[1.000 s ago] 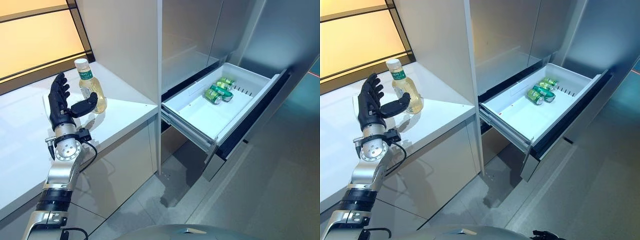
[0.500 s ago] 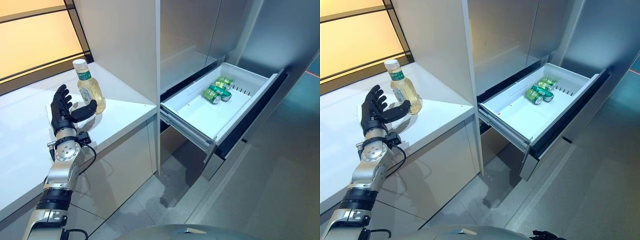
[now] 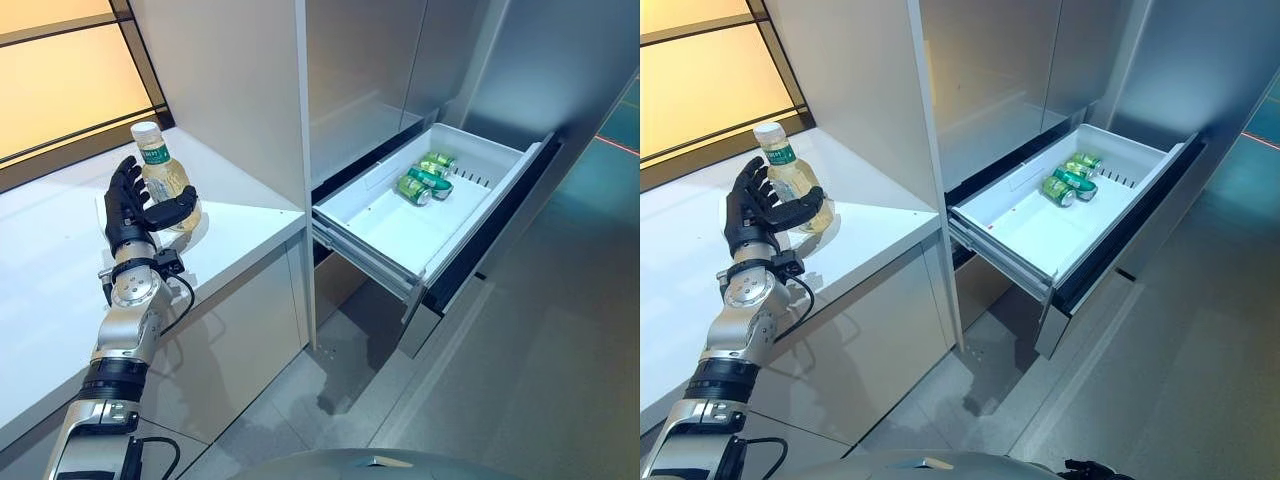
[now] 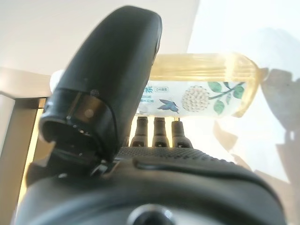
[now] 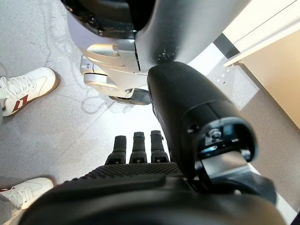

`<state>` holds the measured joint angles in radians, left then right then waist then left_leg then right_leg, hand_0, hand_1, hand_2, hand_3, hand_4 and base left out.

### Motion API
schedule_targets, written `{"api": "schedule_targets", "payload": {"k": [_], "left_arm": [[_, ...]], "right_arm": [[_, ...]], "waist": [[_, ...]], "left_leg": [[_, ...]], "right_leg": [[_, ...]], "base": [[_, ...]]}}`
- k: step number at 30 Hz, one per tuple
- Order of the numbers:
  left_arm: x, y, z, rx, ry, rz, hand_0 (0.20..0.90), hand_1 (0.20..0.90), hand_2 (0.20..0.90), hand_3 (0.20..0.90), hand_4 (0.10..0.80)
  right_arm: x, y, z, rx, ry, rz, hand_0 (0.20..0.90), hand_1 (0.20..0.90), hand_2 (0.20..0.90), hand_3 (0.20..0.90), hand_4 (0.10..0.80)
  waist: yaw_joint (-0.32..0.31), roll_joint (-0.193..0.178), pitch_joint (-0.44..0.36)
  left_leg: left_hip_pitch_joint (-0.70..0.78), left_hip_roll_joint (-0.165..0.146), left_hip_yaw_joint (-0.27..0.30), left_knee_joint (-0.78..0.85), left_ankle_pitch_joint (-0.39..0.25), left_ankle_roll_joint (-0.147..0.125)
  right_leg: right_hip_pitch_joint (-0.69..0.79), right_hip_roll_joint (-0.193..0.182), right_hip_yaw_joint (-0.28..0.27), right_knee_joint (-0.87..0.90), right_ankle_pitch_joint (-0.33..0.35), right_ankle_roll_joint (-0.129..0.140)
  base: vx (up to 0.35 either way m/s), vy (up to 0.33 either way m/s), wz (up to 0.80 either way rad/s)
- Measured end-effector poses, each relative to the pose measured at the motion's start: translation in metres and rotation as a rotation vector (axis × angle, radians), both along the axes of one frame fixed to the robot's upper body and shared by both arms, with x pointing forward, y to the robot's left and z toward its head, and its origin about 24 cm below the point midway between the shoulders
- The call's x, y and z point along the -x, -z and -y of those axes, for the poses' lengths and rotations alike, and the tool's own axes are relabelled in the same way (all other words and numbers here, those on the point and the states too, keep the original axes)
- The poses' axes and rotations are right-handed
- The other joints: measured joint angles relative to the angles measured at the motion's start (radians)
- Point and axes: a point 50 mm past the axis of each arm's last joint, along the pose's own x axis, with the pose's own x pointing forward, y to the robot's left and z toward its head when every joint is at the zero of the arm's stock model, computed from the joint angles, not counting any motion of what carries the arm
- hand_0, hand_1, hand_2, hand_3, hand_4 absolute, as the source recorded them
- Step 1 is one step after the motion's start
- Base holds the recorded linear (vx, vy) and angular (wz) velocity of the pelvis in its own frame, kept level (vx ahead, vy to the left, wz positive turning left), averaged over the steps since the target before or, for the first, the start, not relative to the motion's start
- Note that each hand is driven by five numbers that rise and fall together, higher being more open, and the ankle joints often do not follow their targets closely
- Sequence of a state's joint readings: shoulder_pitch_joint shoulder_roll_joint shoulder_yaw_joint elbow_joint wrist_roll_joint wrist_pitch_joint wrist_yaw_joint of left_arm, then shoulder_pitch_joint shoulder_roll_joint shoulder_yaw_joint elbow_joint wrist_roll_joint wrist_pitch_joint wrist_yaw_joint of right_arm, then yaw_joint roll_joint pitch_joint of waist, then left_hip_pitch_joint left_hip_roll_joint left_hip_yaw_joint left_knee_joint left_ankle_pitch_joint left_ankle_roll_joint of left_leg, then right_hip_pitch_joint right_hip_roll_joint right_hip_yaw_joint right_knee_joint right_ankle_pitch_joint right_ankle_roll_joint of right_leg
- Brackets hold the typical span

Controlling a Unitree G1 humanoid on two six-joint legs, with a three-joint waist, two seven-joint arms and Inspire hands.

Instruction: Put drinks into fridge and close the fridge

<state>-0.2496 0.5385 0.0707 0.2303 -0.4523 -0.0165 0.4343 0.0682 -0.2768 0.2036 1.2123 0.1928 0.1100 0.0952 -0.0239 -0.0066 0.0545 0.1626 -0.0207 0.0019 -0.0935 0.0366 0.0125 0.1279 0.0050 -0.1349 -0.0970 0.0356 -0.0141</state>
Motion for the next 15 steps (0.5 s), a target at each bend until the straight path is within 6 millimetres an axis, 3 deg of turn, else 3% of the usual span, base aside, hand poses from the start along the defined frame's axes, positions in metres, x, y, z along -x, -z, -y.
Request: {"api": "schedule_targets", "payload": {"k": [15], "left_arm": [[-0.011, 0.004, -0.016, 0.025, -0.050, -0.057, 0.900, 0.900, 0.900, 0.900, 0.800]], "right_arm": [[-0.001, 0.000, 0.000, 0.001, -0.014, -0.002, 0.900, 0.900, 0.900, 0.900, 0.800]], "waist": [[-0.012, 0.000, 0.000]], "left_leg": [[0.005, 0.001, 0.021, 0.000, 0.000, 0.000]], "right_leg": [[-0.002, 0.001, 0.017, 0.000, -0.001, 0.002]], "base": [[0.009, 0.001, -0.03]]}}
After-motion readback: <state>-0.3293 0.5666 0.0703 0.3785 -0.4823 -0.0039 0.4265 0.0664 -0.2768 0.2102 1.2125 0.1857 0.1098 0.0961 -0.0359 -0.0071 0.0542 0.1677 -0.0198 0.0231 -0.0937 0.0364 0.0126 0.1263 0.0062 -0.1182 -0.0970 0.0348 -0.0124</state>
